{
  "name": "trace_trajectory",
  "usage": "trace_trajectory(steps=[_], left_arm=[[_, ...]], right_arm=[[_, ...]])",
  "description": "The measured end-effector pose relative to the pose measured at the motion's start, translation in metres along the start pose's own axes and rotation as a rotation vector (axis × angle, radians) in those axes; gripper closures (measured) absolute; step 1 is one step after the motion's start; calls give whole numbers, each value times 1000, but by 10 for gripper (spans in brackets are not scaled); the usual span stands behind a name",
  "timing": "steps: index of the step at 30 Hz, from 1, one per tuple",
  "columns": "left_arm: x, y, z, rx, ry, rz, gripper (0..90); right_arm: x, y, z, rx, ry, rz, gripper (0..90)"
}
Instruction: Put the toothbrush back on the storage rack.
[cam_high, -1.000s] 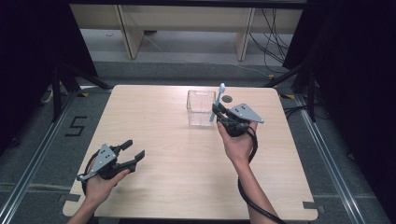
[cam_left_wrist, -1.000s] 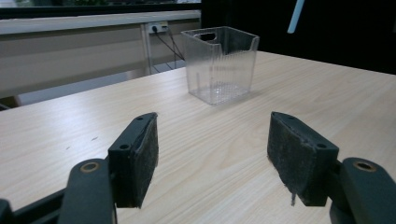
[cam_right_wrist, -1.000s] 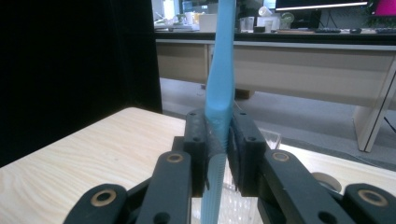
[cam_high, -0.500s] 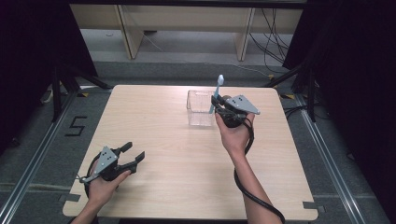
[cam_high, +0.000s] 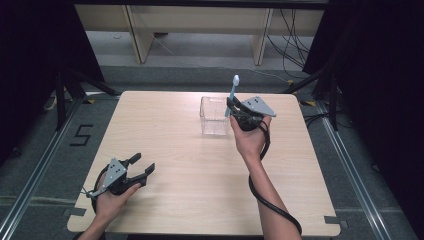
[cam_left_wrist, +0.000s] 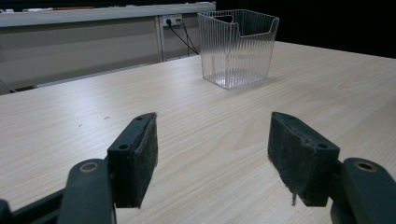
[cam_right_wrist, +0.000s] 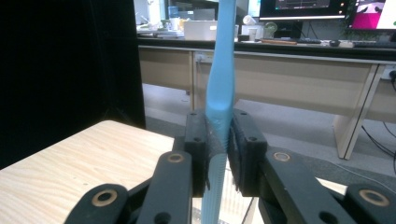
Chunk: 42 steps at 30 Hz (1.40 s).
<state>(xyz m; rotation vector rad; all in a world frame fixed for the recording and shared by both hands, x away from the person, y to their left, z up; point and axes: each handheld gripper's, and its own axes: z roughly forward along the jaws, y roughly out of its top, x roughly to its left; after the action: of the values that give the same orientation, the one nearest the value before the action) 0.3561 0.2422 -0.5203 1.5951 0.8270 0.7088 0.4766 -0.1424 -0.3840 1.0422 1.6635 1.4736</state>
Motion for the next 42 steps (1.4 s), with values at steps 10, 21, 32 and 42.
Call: trace_trajectory(steps=[10, 21, 32, 42], left_arm=[[0, -3, 3, -4, -2, 5, 327], [-1, -3, 2, 12, 2, 7, 325], [-1, -3, 2, 11, 2, 5, 325], [-2, -3, 2, 12, 1, 2, 325]], right_arm=[[-6, 6, 12, 2, -24, -15, 788], [-11, 4, 25, 33, -46, 0, 788], [-14, -9, 37, 55, -60, -10, 787], [-15, -18, 40, 62, -76, -6, 787]])
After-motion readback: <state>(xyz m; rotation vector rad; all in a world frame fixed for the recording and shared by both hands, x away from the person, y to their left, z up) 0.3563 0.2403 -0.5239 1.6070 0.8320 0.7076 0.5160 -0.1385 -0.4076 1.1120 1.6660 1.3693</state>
